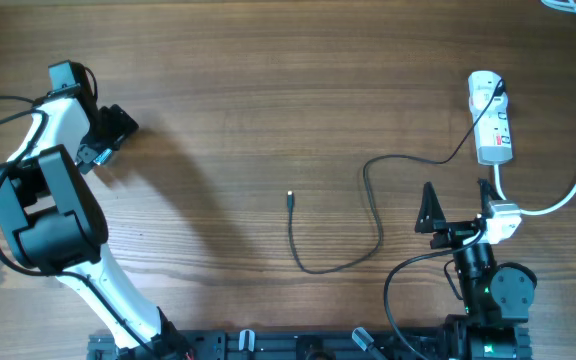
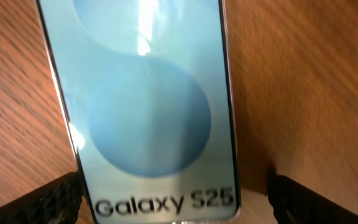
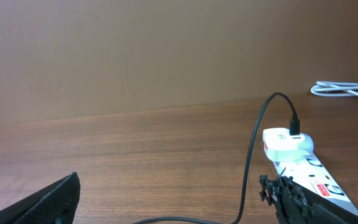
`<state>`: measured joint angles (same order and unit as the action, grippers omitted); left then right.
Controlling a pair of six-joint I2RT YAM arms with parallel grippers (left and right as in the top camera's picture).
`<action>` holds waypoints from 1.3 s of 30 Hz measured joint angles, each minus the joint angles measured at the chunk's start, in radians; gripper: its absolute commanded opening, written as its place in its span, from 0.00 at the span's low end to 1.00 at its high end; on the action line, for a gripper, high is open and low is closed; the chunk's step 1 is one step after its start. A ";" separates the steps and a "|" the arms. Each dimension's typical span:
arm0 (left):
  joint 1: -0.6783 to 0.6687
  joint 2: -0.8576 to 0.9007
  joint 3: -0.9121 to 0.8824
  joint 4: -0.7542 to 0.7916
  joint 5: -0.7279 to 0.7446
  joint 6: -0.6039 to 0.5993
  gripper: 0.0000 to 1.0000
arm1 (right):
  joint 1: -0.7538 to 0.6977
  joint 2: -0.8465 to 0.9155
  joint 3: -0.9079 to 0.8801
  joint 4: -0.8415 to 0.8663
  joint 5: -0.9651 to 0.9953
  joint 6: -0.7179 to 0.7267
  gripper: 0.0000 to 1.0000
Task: Plug charger to phone and switch on socket
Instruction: 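Lift the phone with the left gripper and carry it toward center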
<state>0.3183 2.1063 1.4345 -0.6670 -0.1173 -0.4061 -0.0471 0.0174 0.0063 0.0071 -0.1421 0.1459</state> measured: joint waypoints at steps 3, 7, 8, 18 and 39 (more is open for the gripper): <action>0.003 0.002 -0.004 0.036 -0.015 -0.004 1.00 | 0.000 0.000 0.000 0.000 0.000 0.000 1.00; 0.020 0.004 -0.005 0.072 -0.017 -0.004 0.99 | 0.000 0.000 0.000 0.000 0.000 0.000 1.00; 0.024 0.005 -0.005 0.074 -0.016 -0.004 0.97 | 0.000 0.000 0.000 0.000 0.000 0.000 1.00; 0.037 0.006 -0.005 0.051 -0.024 -0.003 0.80 | 0.000 0.000 0.000 0.000 0.000 0.000 1.00; -0.151 -0.017 -0.013 -0.212 0.097 -0.023 0.77 | 0.000 0.000 0.000 0.000 0.000 0.000 1.00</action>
<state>0.1669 2.0895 1.4212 -0.8791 -0.0204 -0.4286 -0.0471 0.0174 0.0063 0.0071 -0.1421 0.1459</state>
